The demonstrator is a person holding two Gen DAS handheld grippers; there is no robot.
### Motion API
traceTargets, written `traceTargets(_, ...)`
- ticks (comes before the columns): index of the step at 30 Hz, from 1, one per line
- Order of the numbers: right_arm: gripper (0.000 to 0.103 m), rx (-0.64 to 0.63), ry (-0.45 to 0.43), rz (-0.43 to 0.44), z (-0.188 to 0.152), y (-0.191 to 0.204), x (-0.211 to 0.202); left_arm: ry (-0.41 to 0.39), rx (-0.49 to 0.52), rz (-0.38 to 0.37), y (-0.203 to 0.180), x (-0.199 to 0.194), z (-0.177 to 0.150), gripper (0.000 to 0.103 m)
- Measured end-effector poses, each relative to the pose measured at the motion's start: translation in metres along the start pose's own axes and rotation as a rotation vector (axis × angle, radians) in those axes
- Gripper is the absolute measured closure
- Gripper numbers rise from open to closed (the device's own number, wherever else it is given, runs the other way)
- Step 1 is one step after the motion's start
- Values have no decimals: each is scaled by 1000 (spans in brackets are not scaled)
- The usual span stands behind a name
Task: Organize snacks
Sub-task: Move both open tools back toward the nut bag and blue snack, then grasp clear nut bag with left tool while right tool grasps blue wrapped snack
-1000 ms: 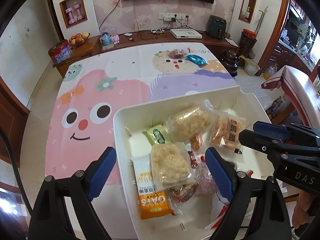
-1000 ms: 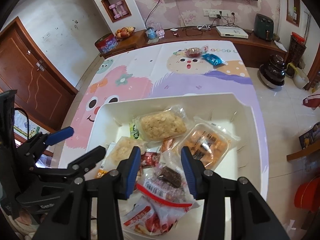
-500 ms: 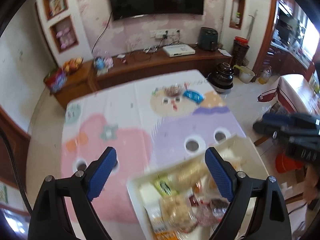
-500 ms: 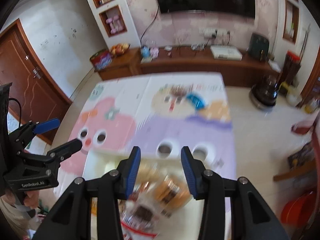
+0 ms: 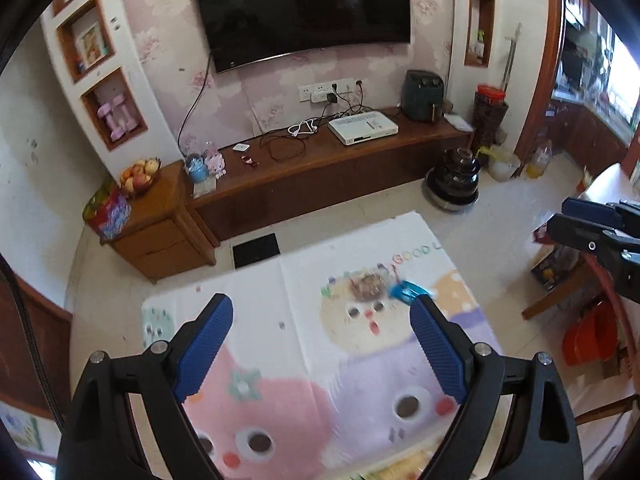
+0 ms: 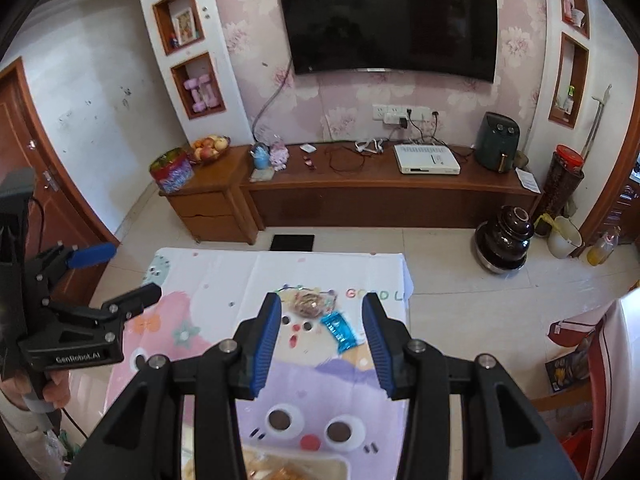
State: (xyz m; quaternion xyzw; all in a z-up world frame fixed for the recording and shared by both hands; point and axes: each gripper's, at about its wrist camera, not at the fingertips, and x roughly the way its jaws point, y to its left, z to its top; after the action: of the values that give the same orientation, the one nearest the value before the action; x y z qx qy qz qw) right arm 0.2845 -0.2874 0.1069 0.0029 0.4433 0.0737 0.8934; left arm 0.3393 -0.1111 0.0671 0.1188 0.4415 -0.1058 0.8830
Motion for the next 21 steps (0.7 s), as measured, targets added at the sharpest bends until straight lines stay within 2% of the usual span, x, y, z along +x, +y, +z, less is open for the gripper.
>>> traceTargets(2,60,2,44,4,8,-8,29,27,45,27,-4,34,17,13)
traceTargets(5,60,-1,124,7,9,-19,80,95,76,14,-12,89,26,13)
traceTargets(11,60,43,306,43,-24,-39,182,222,184,-17,-48,199,7,13)
traceTargets(16,60,54,416,72,-58,-48,241,260,281,-33,-73,255,-12,13)
traceTargets(21,60,42,451,101,-77,-48,269,279,330,-51,-85,288,-22,13)
